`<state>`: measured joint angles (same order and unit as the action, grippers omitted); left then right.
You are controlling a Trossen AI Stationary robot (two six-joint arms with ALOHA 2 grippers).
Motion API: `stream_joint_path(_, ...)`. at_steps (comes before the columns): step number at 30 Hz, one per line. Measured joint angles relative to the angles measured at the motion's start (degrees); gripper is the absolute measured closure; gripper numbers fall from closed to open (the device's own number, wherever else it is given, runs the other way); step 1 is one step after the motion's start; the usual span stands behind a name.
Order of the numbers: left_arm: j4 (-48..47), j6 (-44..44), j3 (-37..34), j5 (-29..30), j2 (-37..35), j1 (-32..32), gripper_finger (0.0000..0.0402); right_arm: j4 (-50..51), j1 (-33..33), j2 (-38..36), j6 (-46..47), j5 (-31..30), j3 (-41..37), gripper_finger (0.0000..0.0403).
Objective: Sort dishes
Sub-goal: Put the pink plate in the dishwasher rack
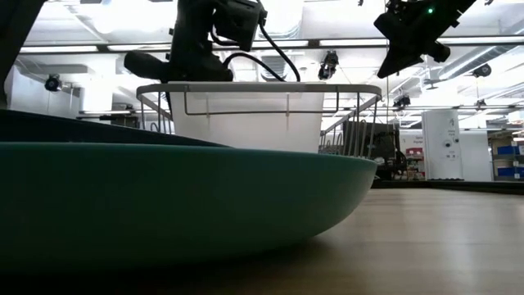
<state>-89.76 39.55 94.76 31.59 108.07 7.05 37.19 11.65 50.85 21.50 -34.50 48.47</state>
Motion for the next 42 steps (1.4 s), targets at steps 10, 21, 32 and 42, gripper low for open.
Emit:
stream_joint_path(10,0.02,-4.46,0.0,2.45,0.0,-0.13,0.0294,0.0,-0.01,0.0,-0.03,0.0,-0.01,0.0403)
stream_joint_path(21,-0.05,-5.45,0.01,3.79,0.0,-0.13,0.0234,-0.13,-0.01,-0.02,-0.04,0.02,-1.45,0.0403)
stream_joint_path(32,0.81,-4.95,15.06,0.12,-0.02,-0.01,0.0236,-0.13,0.0,-0.02,-0.02,0.02,-1.81,0.0403)
stream_joint_path(42,13.96,-8.79,31.86,-26.92,-0.11,4.54,0.0236,-0.01,0.0,-0.02,0.52,0.07,-1.89,0.0403)
